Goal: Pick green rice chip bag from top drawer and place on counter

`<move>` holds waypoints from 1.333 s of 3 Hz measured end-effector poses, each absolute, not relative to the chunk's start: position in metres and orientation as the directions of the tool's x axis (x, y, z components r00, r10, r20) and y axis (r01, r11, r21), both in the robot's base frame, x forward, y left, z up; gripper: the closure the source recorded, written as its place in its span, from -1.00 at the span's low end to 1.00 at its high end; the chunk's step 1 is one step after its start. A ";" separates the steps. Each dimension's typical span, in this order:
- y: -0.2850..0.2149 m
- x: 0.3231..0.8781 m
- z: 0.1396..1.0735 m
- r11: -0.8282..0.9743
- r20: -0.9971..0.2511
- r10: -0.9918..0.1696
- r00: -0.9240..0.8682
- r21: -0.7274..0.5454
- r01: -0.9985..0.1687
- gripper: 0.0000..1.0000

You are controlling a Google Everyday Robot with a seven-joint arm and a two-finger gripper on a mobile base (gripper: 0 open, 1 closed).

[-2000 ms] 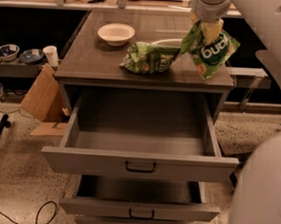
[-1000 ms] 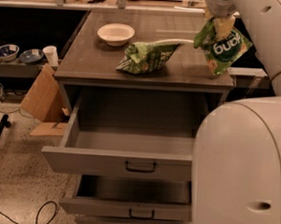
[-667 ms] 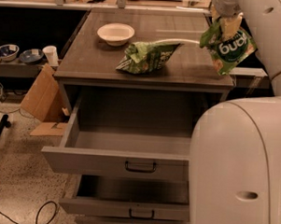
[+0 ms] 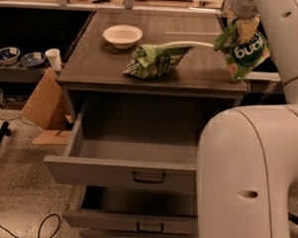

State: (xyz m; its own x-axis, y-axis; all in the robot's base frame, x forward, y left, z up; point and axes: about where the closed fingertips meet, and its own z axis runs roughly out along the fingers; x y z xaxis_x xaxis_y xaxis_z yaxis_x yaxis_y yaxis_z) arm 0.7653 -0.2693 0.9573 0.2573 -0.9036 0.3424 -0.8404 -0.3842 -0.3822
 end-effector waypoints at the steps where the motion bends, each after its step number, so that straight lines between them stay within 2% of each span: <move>1: -0.265 0.766 0.961 -0.407 0.334 -0.899 0.284 -0.393 -0.825 1.00; 4: -0.231 0.769 0.978 -0.500 0.313 -0.864 0.394 -0.438 -0.747 1.00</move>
Offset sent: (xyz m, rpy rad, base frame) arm -0.0061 0.0151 0.0294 0.0329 -0.0201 0.1478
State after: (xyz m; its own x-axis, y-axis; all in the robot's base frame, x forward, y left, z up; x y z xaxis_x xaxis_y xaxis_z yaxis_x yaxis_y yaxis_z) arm 0.7686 -0.2307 0.9775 0.3942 -0.8642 0.3128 -0.7473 -0.4995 -0.4383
